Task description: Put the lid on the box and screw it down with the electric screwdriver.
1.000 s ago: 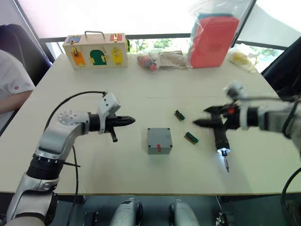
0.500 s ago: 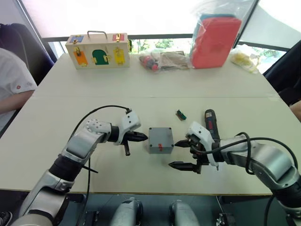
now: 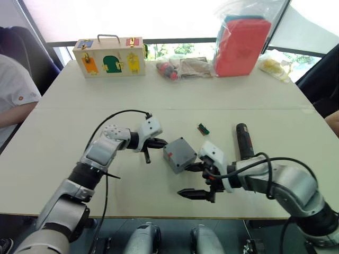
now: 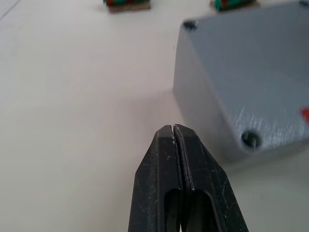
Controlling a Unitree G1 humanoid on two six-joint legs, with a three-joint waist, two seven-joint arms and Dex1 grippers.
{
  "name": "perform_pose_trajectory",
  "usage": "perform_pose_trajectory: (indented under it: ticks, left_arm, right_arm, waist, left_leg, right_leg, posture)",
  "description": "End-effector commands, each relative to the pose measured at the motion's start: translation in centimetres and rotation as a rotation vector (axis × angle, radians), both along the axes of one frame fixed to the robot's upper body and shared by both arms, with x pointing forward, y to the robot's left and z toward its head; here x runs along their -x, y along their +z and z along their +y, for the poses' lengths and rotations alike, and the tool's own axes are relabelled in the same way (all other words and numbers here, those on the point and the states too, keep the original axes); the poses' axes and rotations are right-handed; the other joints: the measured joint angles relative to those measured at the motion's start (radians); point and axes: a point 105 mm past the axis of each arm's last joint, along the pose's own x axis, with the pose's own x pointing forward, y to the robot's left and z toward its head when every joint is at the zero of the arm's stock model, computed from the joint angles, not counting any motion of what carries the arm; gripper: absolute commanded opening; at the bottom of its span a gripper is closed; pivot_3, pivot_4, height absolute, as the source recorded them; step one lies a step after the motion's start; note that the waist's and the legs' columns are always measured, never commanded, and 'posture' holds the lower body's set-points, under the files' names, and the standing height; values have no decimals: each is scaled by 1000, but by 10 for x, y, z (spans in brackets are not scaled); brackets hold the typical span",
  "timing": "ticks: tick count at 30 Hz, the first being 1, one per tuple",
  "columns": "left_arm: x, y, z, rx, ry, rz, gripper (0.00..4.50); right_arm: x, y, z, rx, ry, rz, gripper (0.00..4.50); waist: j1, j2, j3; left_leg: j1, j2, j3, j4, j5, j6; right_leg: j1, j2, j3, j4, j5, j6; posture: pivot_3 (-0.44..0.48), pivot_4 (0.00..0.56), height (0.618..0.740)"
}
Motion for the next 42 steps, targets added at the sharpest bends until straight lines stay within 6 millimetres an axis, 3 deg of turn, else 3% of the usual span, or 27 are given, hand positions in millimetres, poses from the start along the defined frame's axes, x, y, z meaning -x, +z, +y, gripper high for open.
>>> perform_pose_trajectory:
  ticks: [1, 5, 9, 14, 19, 25, 31, 42]
  left_arm:
    - [20, 10, 9, -13, -59, 4, 0]
    - [41, 7, 4, 6, -108, 60, 0]
    - [39, 2, -7, 25, -82, 54, 0]
    - [22, 2, -14, 47, 1, -1, 0]
    - [20, 4, -14, 65, 13, -6, 0]
    - [23, 4, -17, 73, -10, 7, 0]
    - [36, 6, -13, 62, -70, 54, 0]
    - [42, 9, -20, 96, -97, 79, 0]
  right_arm:
    - [-14, 19, -22, 65, -46, -131, 4418]
    - [-30, 10, -27, 102, -71, -170, 4418]
    - [-36, -2, -15, 88, -40, -168, 4418]
    - [-20, -3, 8, 24, 50, -125, 4418]
    - [-8, -6, 15, 6, 76, -93, 4418]
    - [-4, -10, 15, 4, 56, -73, 4418]
    - [-19, -3, -4, 4, -37, -114, 4418]
    - [-24, -1, 0, -30, -56, -118, 4418]
  waist:
    - [0, 0, 0]
    - [1, 0, 0]
    - [2, 0, 0]
    - [3, 0, 0]
    - [2, 0, 0]
    - [3, 0, 0]
    - [3, 0, 0]
    - [3, 0, 0]
  left_leg:
    - [0, 0, 0, 0, 0, 0]
    - [0, 0, 0, -1, 0, 0]
    - [0, 0, 0, 0, 0, 0]
    - [0, -1, 0, 0, 0, 0]
    - [0, -1, 0, 0, 0, 0]
    - [0, -1, 0, 0, 0, 0]
    - [0, -1, 0, 0, 0, 0]
    - [0, -1, 0, 0, 0, 0]
  right_leg:
    - [0, 0, 0, 0, 0, -1]
    - [0, -1, 0, -1, -2, -3]
    - [1, -1, 0, -1, -2, -3]
    - [0, -1, 0, 0, 0, 0]
    - [0, 0, 0, 1, 0, 0]
    - [0, 0, 0, 1, 0, 0]
    - [0, 0, 0, 1, 0, 0]
    - [1, -1, 0, 1, -1, -2]
  posture:
    - [0, 150, 740]
    - [0, 150, 740]
    - [0, 150, 740]
    - [0, 150, 740]
    - [0, 150, 740]
    - [0, 150, 740]
    - [0, 150, 740]
    - [0, 150, 740]
